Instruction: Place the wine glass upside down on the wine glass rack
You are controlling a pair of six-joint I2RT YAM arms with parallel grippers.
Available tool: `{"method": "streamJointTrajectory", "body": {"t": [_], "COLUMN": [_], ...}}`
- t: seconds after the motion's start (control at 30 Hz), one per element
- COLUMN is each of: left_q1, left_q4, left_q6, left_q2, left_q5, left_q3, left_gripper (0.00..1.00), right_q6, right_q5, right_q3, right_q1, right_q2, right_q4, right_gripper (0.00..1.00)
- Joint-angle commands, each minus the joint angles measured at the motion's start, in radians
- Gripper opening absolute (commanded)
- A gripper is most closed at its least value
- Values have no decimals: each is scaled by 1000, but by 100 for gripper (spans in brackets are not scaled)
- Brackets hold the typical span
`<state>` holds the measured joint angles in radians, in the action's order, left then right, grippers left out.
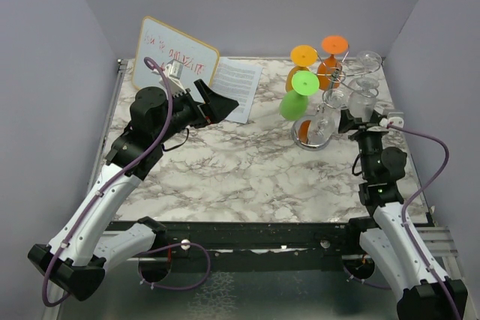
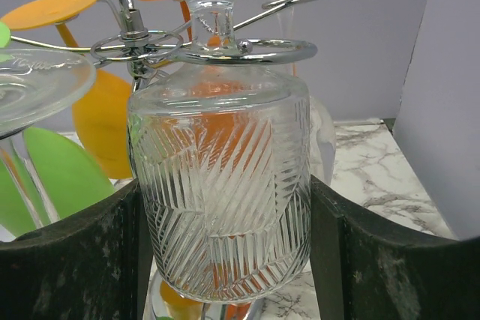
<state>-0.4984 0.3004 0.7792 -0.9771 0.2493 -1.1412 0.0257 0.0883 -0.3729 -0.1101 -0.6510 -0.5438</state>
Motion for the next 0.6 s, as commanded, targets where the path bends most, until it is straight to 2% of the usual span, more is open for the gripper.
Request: {"method": "streamJointTrajectory", "body": {"t": [0.0,0.3,0.57], "left_q1": [3,3,3], "left_q4": [-12,-12,-12], "left_q6": [-7,-3,-2], "left_q2": [6,6,2], "left_q5": [-4,1,1], "left_q3": [9,9,9], "left_gripper": [99,99,99], "right_q6": [11,76,112], "right_q5": [31,116,133], "right_q3": [10,27,24], "right_q1": [4,4,4], "right_q2": [47,27,-27], "right_q4": [-63,-40,-26], "right_gripper": [1,2,15]}}
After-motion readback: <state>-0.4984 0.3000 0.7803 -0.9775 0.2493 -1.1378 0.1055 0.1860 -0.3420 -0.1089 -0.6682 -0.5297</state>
